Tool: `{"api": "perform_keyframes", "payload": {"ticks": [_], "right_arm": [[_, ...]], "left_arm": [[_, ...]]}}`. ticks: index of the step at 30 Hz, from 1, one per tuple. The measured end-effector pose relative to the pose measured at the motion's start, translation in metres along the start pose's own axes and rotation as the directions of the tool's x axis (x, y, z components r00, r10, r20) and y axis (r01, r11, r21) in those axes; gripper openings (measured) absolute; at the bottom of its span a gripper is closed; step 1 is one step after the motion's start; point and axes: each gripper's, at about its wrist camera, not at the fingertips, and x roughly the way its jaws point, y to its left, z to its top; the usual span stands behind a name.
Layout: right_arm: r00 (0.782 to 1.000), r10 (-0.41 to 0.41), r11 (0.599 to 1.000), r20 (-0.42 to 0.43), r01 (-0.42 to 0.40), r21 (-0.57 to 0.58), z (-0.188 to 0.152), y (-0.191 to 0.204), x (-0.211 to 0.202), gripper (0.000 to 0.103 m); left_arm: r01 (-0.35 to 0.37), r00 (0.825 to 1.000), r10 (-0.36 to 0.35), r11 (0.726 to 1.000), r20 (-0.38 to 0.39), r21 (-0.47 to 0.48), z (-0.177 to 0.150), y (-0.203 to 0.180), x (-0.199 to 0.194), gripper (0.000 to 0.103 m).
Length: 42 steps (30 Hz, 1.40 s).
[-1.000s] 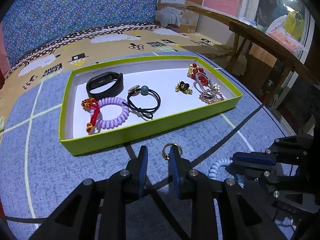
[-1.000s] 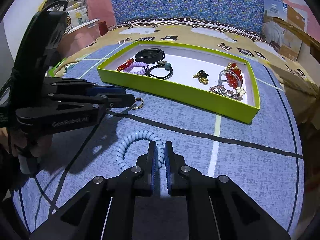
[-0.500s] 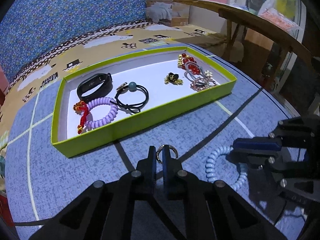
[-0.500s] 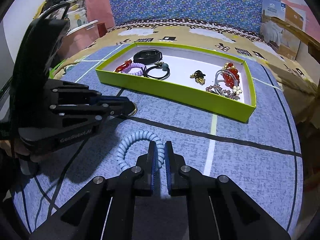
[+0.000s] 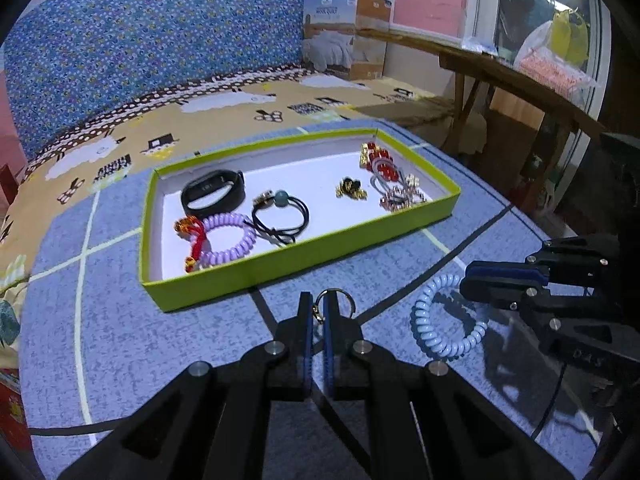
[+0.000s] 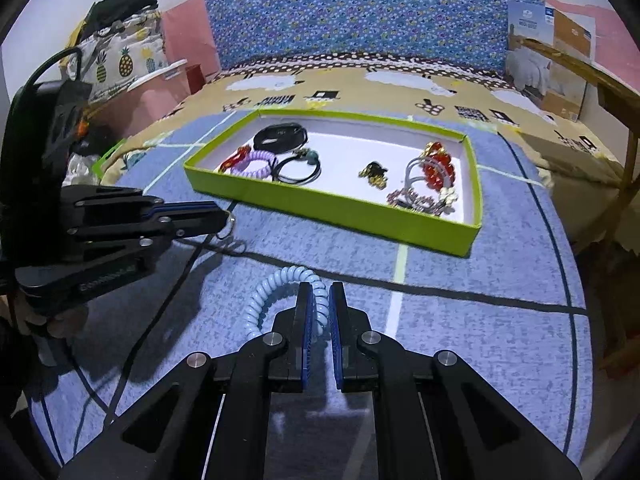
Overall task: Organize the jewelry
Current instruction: 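Carry the ring and blue coil into the green box and open both tools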
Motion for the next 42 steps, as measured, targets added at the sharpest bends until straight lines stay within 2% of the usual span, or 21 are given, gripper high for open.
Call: {"api": "perform_keyframes", "payload": {"ticks": [14, 26, 34, 42], "right_arm": [[0.998, -0.018, 1.0, 0.06, 0.018, 0.01, 0.022, -0.009, -0.01, 0.008], [0.996, -0.014, 0.999, 0.094, 0.01, 0.037, 0.063, -0.025, 0.003, 0.008], [0.995, -0.034, 0.998, 0.093, 0.029, 0.049, 0.091, -0.042, 0.024, 0.008], [0.996, -0.05, 0.996, 0.073, 0.044, 0.079, 0.112, -0.06, 0.057, 0.008]], "left_arm": [[-0.001, 0.997, 0.003, 1.0, 0.072, -0.031, 0.018, 0.008, -0.014, 0.005], [-0.019, 0.994, 0.024, 0.999, 0.108, -0.05, 0.049, 0.024, -0.009, 0.005], [-0.032, 0.992, 0.036, 0.999, 0.119, -0.04, 0.078, 0.03, 0.008, 0.005], [-0.038, 0.996, 0.041, 0.998, 0.082, -0.043, 0.095, 0.035, 0.042, 0.005]]}}
